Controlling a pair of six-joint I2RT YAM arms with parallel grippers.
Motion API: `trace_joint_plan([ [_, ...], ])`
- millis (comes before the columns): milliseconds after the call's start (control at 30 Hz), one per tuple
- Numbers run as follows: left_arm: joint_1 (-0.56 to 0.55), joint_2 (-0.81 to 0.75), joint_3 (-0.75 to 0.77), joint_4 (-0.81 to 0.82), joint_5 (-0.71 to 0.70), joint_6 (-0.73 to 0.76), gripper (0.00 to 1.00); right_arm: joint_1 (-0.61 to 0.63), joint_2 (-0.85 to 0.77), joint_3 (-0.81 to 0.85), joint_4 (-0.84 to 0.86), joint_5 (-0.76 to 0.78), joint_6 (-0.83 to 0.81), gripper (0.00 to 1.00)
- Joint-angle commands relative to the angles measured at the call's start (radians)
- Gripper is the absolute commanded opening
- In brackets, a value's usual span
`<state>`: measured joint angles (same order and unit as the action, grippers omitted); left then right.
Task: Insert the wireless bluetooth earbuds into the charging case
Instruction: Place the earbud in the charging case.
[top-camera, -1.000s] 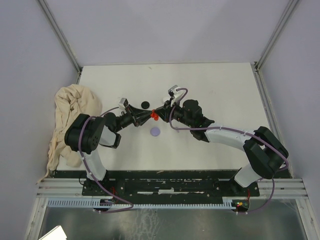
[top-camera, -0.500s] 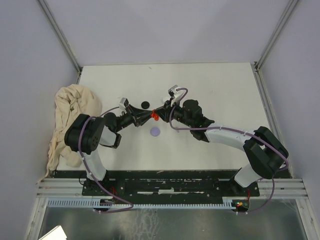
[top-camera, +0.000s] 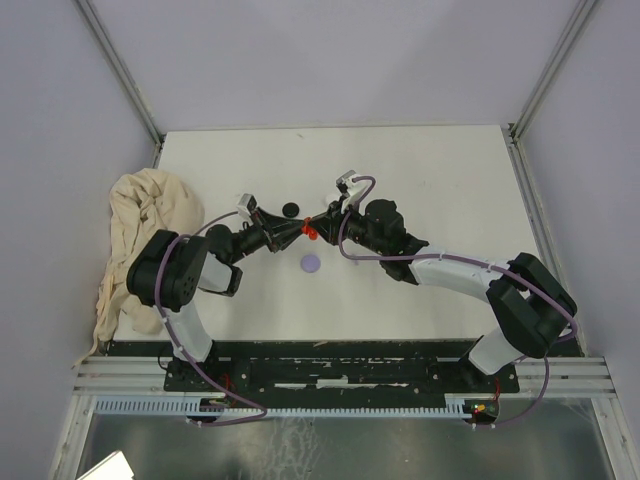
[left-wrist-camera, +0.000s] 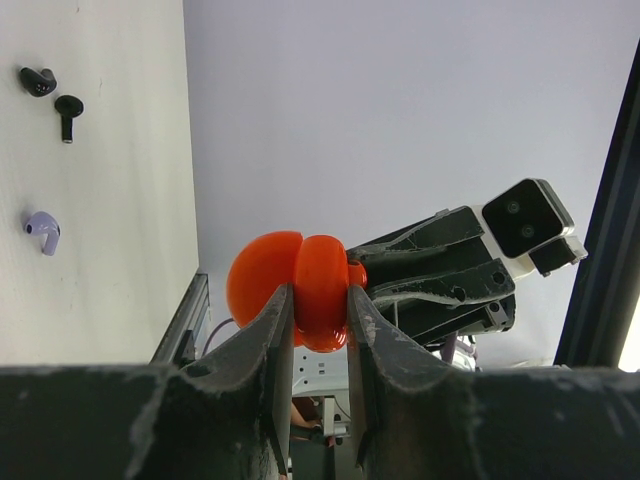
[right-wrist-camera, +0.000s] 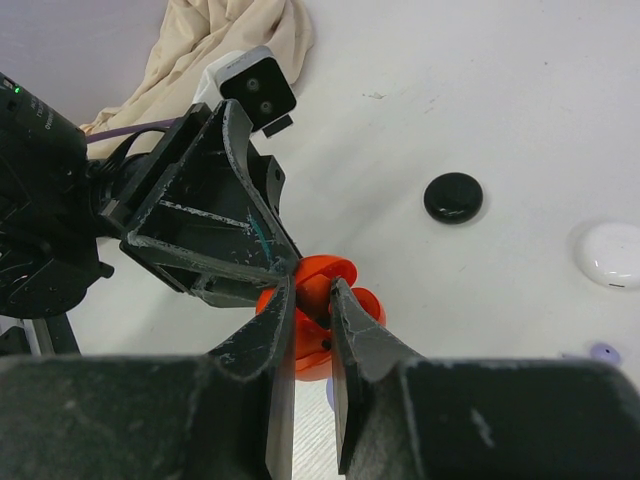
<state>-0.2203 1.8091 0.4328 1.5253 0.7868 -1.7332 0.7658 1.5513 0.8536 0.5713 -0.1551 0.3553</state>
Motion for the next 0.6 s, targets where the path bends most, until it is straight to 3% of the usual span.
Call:
trace_joint_plan([
  [0,-0.004,-0.053,0.018,0.203,-0.016,0.007,0.03,0.005,-0.023,0.001,0.033,0.026,0.013,0.02],
  [233,-0.004,-0.076,0.008,0.203,-0.042,0.019,0.03,0.005,-0.036,0.005,-0.006,0.064,0.037,0.03],
  [333,-0.004,-0.081,0.006,0.202,-0.050,0.023,0.03,0.006,-0.033,0.012,-0.019,0.073,0.046,0.08],
  [567,-0.004,-0.074,0.003,0.203,-0.051,0.027,0.03,0.006,-0.056,-0.004,0.005,0.131,0.053,0.44],
])
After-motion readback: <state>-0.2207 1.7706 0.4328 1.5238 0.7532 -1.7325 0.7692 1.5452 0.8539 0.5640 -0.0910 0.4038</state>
